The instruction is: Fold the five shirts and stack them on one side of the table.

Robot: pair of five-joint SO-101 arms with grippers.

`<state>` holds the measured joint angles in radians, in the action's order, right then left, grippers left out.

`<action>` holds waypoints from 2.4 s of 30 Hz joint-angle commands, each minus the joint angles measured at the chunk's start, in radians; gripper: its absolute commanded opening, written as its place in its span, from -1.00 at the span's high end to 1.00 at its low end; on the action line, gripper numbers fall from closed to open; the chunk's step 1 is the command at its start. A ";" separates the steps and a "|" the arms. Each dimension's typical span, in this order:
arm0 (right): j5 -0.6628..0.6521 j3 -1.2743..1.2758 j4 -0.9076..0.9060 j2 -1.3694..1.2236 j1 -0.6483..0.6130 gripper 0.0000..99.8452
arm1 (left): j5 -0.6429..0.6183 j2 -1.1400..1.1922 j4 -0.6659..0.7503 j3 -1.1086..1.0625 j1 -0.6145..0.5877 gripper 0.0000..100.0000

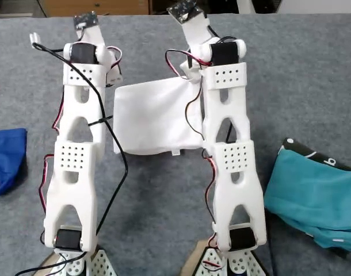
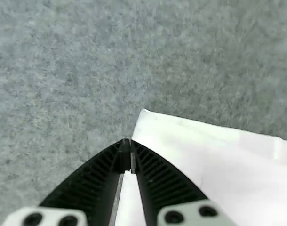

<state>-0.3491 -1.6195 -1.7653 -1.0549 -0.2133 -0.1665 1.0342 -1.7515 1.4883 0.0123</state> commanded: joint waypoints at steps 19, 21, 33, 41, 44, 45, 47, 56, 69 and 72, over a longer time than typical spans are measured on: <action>-0.091 -0.044 0.078 -0.044 -0.101 0.45 | 0.046 -0.174 -0.012 -0.169 -0.071 0.96; -0.091 -0.045 0.063 -0.027 -0.097 0.42 | 0.046 -0.174 -0.012 -0.169 -0.071 0.96; 0.031 0.019 -0.028 0.133 -0.051 0.99 | 0.057 -0.217 -0.014 -0.226 -0.015 0.96; 0.063 0.659 -0.020 0.490 -0.048 0.99 | 0.060 -0.452 -0.014 -0.514 0.002 0.96; 0.089 0.908 0.026 0.627 -0.051 0.99 | 0.071 -0.532 0.020 -0.666 0.003 0.96; 0.092 0.986 0.055 0.664 -0.050 0.99 | 0.069 -0.550 0.061 -0.721 0.003 0.96; 0.094 1.152 0.132 0.723 -0.045 0.99 | 0.069 -0.579 0.173 -0.829 0.002 0.96; 0.118 1.837 0.595 0.926 -0.044 0.99 | 0.032 -0.492 0.589 -1.007 0.005 0.96; 0.063 1.977 0.735 0.949 0.051 0.99 | 0.031 -0.220 0.608 -0.859 0.023 0.96; 0.063 1.903 0.677 0.949 0.021 0.99 | 0.031 -0.217 0.543 -0.783 0.021 0.96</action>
<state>-0.2754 0.3629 -1.0518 -0.1757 -0.1734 -0.1281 0.8193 -1.1730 0.6183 0.0338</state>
